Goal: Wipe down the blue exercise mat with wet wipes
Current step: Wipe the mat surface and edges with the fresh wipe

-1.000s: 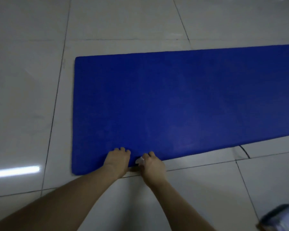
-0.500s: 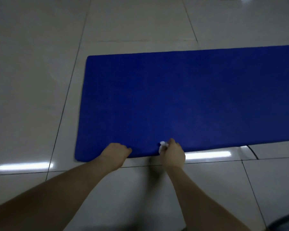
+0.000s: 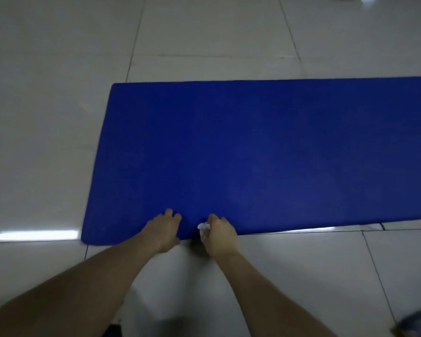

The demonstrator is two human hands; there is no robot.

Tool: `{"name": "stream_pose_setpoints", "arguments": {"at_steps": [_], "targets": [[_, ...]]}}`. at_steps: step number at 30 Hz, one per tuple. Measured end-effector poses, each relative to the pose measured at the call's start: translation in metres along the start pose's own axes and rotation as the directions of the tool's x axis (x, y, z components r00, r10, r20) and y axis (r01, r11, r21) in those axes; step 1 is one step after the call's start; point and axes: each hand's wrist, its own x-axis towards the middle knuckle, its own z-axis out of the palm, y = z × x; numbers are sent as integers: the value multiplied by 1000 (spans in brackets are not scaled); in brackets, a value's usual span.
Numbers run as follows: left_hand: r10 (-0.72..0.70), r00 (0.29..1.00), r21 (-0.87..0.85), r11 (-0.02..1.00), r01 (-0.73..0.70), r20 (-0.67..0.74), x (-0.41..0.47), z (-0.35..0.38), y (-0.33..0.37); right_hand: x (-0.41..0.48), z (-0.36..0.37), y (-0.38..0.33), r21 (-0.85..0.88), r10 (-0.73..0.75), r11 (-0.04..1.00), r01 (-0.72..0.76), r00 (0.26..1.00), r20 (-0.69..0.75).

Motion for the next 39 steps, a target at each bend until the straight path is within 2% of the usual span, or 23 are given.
{"name": "stream_pose_setpoints", "arguments": {"at_steps": [5, 9, 17, 19, 21, 24, 27, 30, 32, 34, 37, 38, 39], "targets": [[25, 993, -6, 1000, -24, 113, 24, -3, -4, -14, 9, -29, -54, -46, 997, 49, 998, 53], [-12, 980, 35, 999, 5, 198, 27, -4, 0, -21, 14, -35, -63, -73, 995, 76, 996, 46], [-38, 983, 40, 999, 31, 178, 22, -6, 0, -11, 21, -5, -53, -143, 989, 140, 988, -55], [-37, 986, 40, 999, 30, 164, 20, -6, 1, -10, 13, 17, -6, -108, 994, 108, 989, -103], [-34, 988, 34, 999, 29, 150, 21, -4, 1, -12, 0, 48, 59, -6, 998, 17, 983, -182], [-35, 989, 37, 999, 30, 145, 19, -4, 1, -14, -26, 96, 196, 270, 957, -213, 903, -336], [-49, 985, 47, 998, 42, 165, 19, -7, 3, -14, -28, 100, 246, 338, 935, -257, 858, -386], [-58, 985, 61, 997, 49, 164, 20, -8, 4, -15, -7, 58, 248, 230, 956, -157, 925, -302], [-74, 983, 76, 995, 62, 165, 20, -8, 5, -18, 16, 18, 148, 98, 987, -67, 972, -212], [-90, 985, 83, 993, 78, 149, 21, -7, 7, -25, 29, -17, 124, -62, 989, 86, 981, -186], [-93, 988, 83, 993, 83, 122, 20, -6, 9, -18, 30, -15, 29, -204, 977, 211, 966, -160], [-88, 988, 77, 994, 79, 123, 20, -5, 8, -16, 23, -5, 1, -184, 983, 186, 972, -144], [-77, 989, 77, 995, 68, 125, 20, -5, 7, -11, 16, 13, -26, -136, 991, 133, 972, -190]]}}
